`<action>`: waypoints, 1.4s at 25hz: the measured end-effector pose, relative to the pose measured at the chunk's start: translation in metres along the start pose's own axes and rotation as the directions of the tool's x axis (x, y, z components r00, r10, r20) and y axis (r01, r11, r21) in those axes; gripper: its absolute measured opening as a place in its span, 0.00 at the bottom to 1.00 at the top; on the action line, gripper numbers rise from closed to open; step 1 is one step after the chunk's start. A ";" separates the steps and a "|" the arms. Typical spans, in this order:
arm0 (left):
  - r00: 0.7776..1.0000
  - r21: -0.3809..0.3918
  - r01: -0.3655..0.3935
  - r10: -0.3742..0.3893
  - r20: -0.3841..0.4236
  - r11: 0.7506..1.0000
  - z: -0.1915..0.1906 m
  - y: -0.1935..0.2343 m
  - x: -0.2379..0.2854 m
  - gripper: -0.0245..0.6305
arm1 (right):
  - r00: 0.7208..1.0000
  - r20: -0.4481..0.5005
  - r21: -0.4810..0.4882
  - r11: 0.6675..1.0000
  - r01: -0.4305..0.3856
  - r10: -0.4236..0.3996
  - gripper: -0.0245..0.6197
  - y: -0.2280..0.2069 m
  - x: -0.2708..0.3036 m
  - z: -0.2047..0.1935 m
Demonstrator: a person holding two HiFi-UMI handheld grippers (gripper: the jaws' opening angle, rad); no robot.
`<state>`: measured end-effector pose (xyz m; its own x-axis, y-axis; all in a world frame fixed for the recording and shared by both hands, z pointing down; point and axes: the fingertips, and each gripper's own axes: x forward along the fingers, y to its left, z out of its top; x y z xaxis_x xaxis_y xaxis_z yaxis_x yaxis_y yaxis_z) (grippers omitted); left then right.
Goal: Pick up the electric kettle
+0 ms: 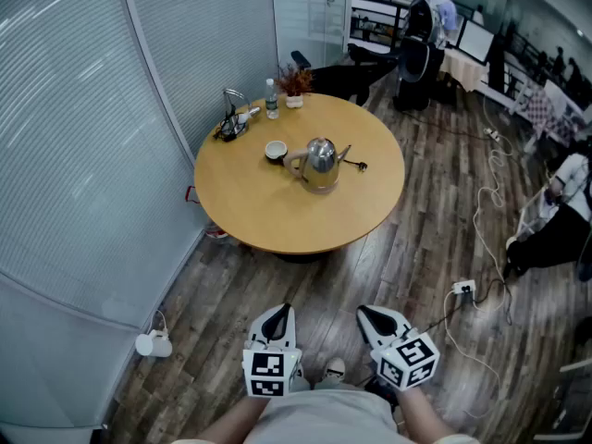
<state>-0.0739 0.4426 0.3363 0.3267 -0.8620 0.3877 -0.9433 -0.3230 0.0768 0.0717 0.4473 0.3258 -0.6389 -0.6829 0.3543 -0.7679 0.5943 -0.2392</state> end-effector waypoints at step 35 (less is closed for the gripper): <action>0.997 -0.013 0.071 -0.071 0.028 0.997 0.006 0.050 0.009 0.04 | 0.995 0.048 0.036 0.996 0.088 -0.089 0.09 0.019 0.050 0.012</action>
<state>-0.1176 0.4163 0.3383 0.3943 -0.8476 0.3551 -0.9183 -0.3784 0.1163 0.0248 0.4197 0.3284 -0.5693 -0.7527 0.3307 -0.8220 0.5165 -0.2397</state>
